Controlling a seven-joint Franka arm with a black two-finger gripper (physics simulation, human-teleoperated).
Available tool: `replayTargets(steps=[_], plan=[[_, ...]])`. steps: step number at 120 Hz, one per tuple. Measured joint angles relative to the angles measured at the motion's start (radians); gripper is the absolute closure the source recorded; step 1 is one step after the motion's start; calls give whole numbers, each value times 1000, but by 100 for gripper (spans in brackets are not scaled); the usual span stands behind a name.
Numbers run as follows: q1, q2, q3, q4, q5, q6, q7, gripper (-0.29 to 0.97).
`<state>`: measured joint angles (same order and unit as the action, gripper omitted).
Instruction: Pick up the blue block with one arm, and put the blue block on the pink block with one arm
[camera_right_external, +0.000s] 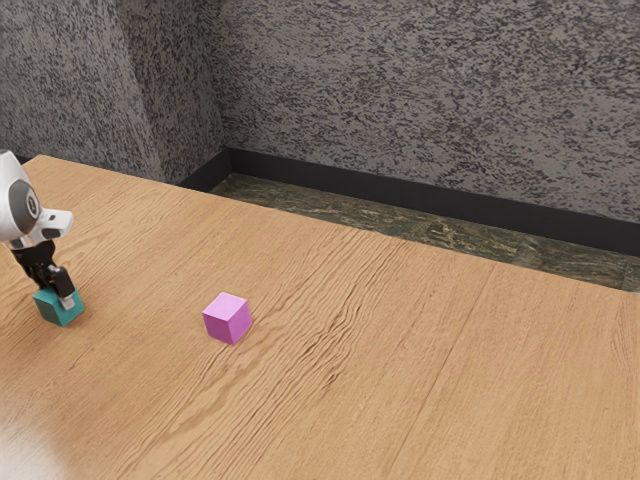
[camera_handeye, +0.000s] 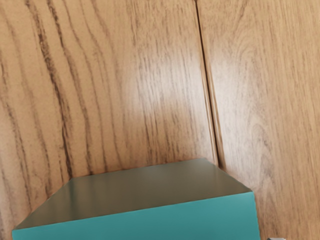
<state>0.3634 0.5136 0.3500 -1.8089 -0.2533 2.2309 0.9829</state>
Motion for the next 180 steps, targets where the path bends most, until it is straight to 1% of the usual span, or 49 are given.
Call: replayTargets(steps=[11, 25, 45, 64, 68, 75, 82, 95, 115, 127, 141, 149, 155, 164, 180], plan=[[-2, 0, 1, 0, 0, 1, -1, 21], [1, -1, 1, 0, 1, 2, -4, 28], [4, -3, 1, 0, 2, 4, -8, 31], [-25, -67, 12, -3, 4, -6, -12, 32], [-50, -88, 27, -5, 5, -10, -14, 33], [-154, -133, 87, -7, 5, -31, -23, 31], [-246, -173, 109, -11, 6, -50, -43, 31], [-370, -203, 110, -14, 6, -78, -121, 32], [-481, -207, 92, -12, -30, -118, -311, 33], [-520, -204, 66, -12, -52, -130, -444, 33], [-546, -201, 48, -18, -55, -134, -582, 34], [-568, -200, 46, -23, -34, -134, -650, 34], [-575, -201, 44, -28, -5, -133, -695, 34], [-584, -213, 39, -64, 34, -110, -749, 34], [-595, -253, 38, -125, 77, -59, -812, 34]])
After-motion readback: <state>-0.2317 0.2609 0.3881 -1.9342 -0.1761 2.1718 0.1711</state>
